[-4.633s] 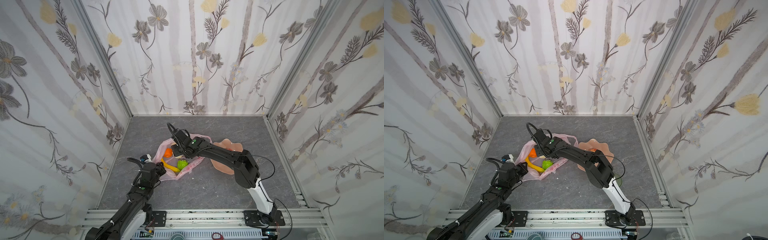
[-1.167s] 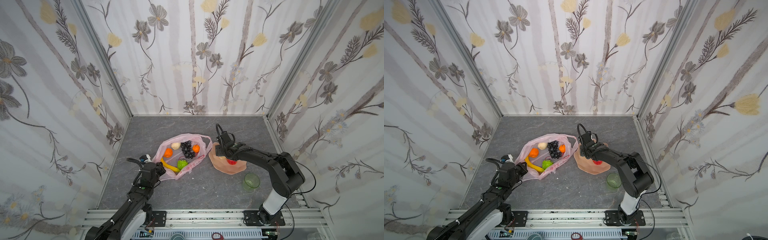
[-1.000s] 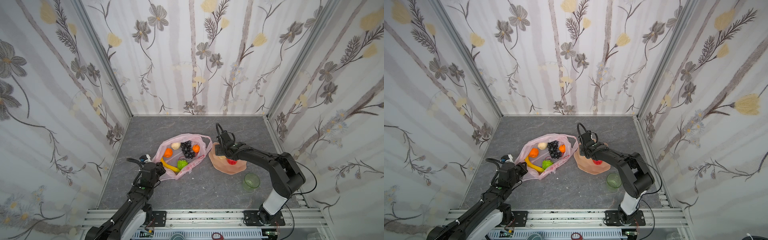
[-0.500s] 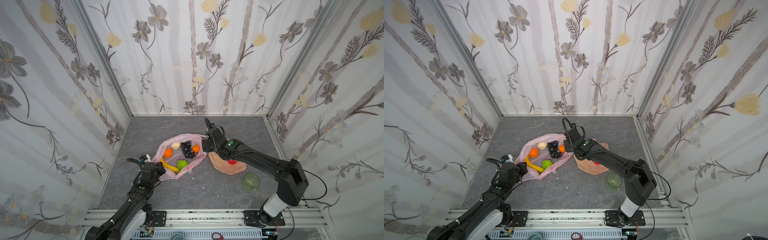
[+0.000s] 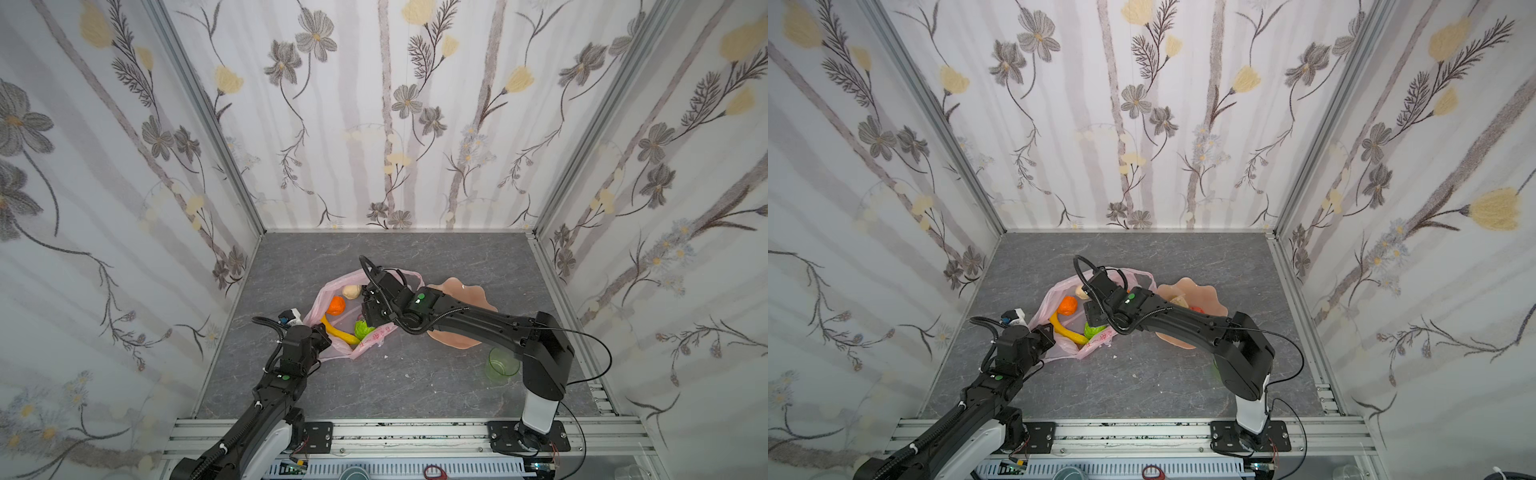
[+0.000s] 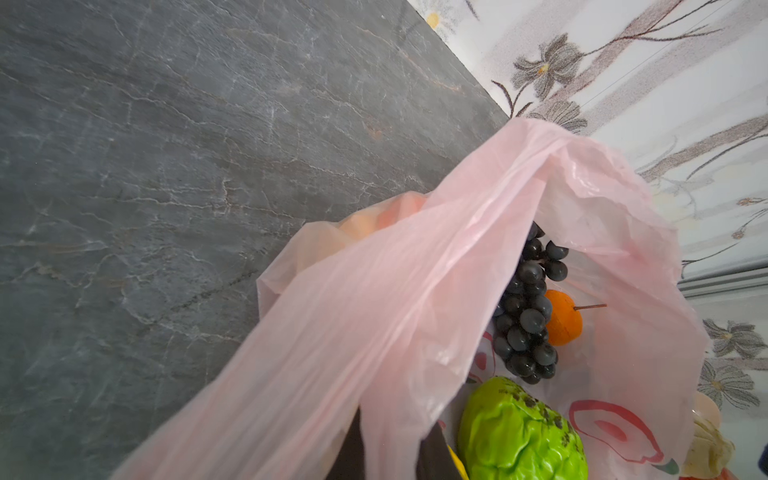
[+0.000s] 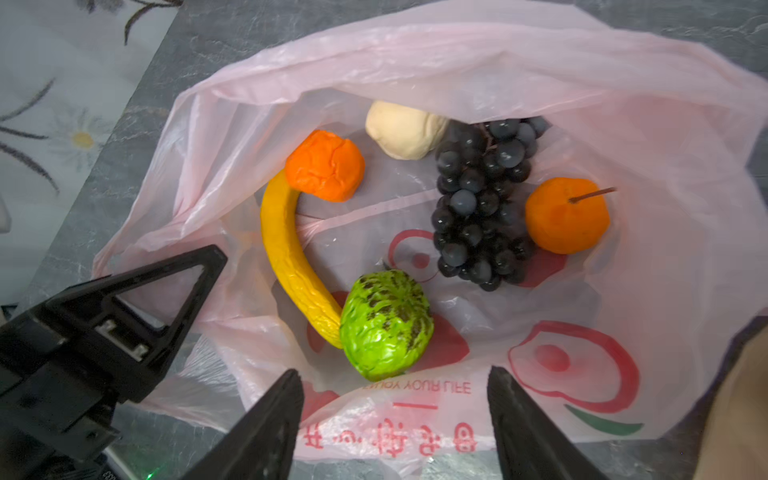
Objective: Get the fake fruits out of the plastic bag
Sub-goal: 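Reach the right gripper into the bag toward the green custard apple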
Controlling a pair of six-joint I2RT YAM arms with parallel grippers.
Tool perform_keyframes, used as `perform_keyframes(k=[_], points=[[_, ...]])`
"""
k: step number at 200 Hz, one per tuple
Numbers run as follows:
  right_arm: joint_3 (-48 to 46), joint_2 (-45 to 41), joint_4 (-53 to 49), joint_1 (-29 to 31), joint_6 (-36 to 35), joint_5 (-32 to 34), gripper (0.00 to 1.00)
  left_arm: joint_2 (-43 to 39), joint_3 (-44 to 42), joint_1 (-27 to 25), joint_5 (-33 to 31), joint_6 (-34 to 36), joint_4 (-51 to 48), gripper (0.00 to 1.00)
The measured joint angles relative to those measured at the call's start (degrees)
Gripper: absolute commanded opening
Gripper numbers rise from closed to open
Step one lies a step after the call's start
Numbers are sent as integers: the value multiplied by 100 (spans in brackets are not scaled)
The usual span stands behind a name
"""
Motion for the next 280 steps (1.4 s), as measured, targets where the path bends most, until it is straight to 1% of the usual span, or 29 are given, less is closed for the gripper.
perform_keyframes(k=[33, 82, 101, 146, 180, 212, 258, 280], points=[[387, 407, -59, 258, 103, -157, 67, -46, -24, -4, 28, 20, 2, 16], [929, 1104, -376, 385, 203, -310, 64, -146, -61, -4, 59, 39, 7, 17], [1117, 1300, -507, 382, 208, -240, 64, -214, -94, -4, 59, 42, 4, 18], [1458, 1694, -730, 361, 140, 162, 65, -214, -98, -4, 79, 59, 7, 18], [1596, 1904, -837, 299, 79, 326, 68, -188, -98, -4, 83, 63, 7, 18], [1764, 1998, -949, 234, -7, 413, 72, -181, -98, -4, 94, 66, 37, 18], [2035, 2173, -940, 249, -81, 407, 79, -142, -98, -4, 96, 83, 52, 18], [2046, 2201, -953, 249, -118, 407, 79, -142, -98, -4, 96, 83, 57, 18]])
